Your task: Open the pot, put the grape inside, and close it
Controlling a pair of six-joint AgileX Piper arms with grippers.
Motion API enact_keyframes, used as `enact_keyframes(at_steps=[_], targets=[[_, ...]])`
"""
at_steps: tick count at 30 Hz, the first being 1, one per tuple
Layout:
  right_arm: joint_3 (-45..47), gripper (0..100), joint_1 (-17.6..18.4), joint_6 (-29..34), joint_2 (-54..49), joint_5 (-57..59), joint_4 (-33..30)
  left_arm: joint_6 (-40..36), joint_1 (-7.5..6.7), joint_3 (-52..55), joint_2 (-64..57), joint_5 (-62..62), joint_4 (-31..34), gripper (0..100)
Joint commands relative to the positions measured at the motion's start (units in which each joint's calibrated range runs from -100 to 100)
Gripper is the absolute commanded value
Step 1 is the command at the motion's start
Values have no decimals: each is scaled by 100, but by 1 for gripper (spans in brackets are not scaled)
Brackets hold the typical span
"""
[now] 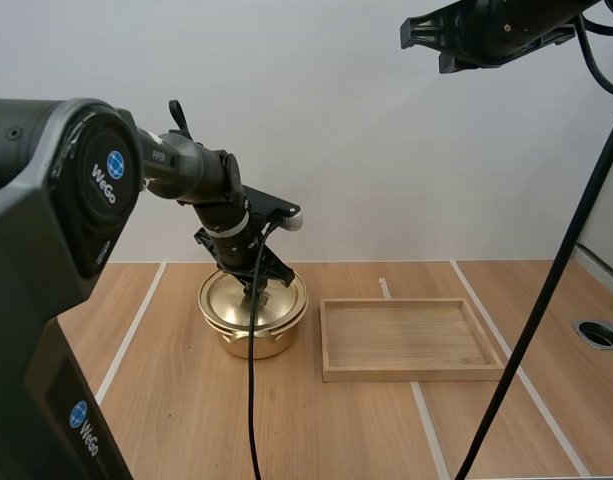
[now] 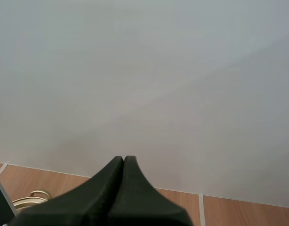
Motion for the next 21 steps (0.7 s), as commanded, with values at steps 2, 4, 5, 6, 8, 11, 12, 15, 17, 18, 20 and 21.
enact_keyframes(at_steps=[2, 4, 5, 6, 8, 11, 12, 15, 17, 18, 20, 21], targets=[[-25, 0, -17, -54, -90, 24, 58, 26, -13, -104, 181, 38, -152, 0], [-25, 0, -17, -54, -90, 24, 58, 26, -13, -104, 260, 81, -167, 0], [-25, 0, -17, -54, -90, 24, 58, 26, -13, -104, 284, 81, -167, 0], [-25, 0, -17, -54, -90, 24, 58, 26, -13, -104, 307, 94, -167, 0], [-25, 0, -17, -54, -90, 24, 58, 26, -13, -104, 307, 65, -167, 0], [-25, 0, -17, -54, -90, 24, 58, 26, -13, -104, 307, 13, -167, 0], [-25, 0, -17, -54, -90, 24, 58, 26, -13, -104, 307, 13, -167, 0], [-25, 0, -17, -54, -90, 24, 58, 26, -13, -104, 307, -4, -167, 0], [-25, 0, -17, -54, -90, 24, 58, 26, -13, -104, 307, -1, -153, 2], [-25, 0, -17, -54, -90, 24, 58, 26, -13, -104, 307, -1, -141, 7], [-25, 0, -17, -54, -90, 24, 58, 26, -13, -104, 266, 20, -96, 23], [-25, 0, -17, -54, -90, 24, 58, 26, -13, -104, 236, 20, -91, 37]])
